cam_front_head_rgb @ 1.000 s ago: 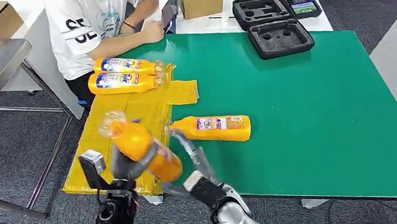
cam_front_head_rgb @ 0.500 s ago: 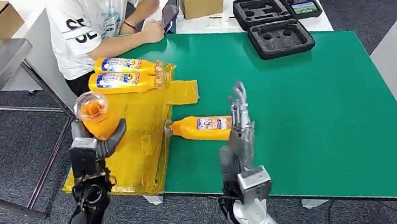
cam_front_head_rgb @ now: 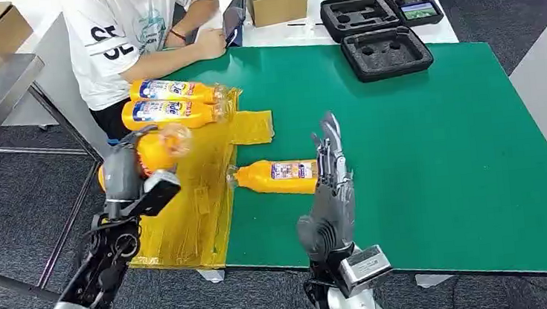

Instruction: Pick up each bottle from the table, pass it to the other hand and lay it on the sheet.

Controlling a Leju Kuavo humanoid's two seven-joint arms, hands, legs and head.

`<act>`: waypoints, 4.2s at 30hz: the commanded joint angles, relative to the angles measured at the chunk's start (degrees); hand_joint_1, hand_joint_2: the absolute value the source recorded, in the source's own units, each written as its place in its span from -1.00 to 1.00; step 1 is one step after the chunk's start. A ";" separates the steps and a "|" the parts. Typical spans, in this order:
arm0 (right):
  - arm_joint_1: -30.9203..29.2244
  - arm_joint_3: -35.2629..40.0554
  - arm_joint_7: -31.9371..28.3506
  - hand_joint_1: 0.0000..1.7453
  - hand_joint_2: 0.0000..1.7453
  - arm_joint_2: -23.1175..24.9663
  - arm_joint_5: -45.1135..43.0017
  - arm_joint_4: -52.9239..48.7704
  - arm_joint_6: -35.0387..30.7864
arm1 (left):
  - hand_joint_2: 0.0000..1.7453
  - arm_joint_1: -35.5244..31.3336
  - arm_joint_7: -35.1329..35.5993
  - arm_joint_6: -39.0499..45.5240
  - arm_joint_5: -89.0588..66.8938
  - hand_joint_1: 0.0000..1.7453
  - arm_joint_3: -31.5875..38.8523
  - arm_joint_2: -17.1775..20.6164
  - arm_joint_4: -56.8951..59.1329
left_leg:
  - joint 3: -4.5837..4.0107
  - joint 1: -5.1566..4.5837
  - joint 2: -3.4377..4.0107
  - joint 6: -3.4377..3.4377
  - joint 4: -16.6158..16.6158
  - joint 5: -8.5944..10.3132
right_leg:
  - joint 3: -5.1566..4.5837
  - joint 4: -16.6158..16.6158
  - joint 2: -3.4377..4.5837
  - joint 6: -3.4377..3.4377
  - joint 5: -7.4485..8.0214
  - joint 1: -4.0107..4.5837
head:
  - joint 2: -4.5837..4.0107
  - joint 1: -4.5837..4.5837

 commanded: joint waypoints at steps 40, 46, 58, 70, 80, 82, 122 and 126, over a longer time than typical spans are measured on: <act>-4.01 0.61 -0.07 -1.00 1.00 -0.89 -0.47 16.18 7.21 | 1.00 -19.77 -4.97 -42.31 -8.48 0.92 -19.35 6.57 35.03 | 0.28 0.00 0.16 0.04 -0.07 -0.03 | 0.27 -0.04 0.16 -0.07 -0.02 0.02 | 0.00 0.00; -3.84 -0.22 -0.07 -1.00 1.00 -0.48 -1.16 16.97 8.37 | 1.00 -17.67 -3.40 -42.63 -9.15 -1.00 -21.48 7.45 34.96 | 0.38 -0.01 0.20 0.05 -0.09 -0.06 | 0.38 -0.05 0.20 -0.08 -0.03 0.02 | 0.00 0.02; -4.35 -1.19 -0.07 -1.00 1.00 -0.07 -1.98 18.33 9.62 | -1.00 -16.61 -3.19 -42.76 -8.58 -1.00 -22.75 8.26 33.51 | 0.62 0.03 0.26 0.06 -0.10 -0.14 | 0.62 -0.08 0.24 -0.15 -0.08 0.07 | 0.00 0.02; -5.29 -0.98 1.23 -1.00 1.00 0.43 -1.64 20.54 10.30 | -1.00 -13.58 -11.58 -47.18 4.18 -1.00 -15.74 8.75 28.57 | 0.58 0.00 0.12 0.05 -0.11 -0.04 | 0.59 -0.07 0.13 -0.09 -0.02 0.03 | 0.00 0.00; -4.12 -1.47 2.89 -1.00 1.00 1.04 0.09 21.03 9.87 | -1.00 -10.91 -13.22 -40.00 25.78 -1.00 1.87 0.23 23.82 | 0.49 0.02 -0.13 0.07 -0.04 -0.03 | 0.58 -0.05 -0.14 -0.08 -0.09 0.05 | 0.00 0.02; -3.55 -1.69 2.92 -1.00 1.00 1.00 0.20 20.55 9.92 | -1.00 -11.65 -12.25 -34.90 24.89 -1.00 1.35 -0.58 23.54 | 0.63 0.08 -0.07 0.10 0.05 -0.16 | 0.75 -0.03 -0.12 -0.15 -0.18 0.12 | 0.00 0.02; -15.62 -11.59 23.79 -1.00 1.00 -5.57 35.64 31.31 12.57 | -1.00 5.86 -12.02 -7.69 51.02 -1.00 17.68 -3.97 1.33 | 0.40 0.01 0.12 0.08 0.03 -0.07 | 0.44 0.00 0.07 -0.07 -0.08 0.05 | 0.00 0.00; -15.62 -11.59 23.79 -1.00 1.00 -5.57 35.64 31.31 12.57 | -1.00 5.86 -12.02 -7.69 51.02 -1.00 17.68 -3.97 1.33 | 0.32 0.00 0.13 0.06 0.01 -0.03 | 0.35 0.00 0.10 -0.06 -0.05 0.02 | 0.00 0.00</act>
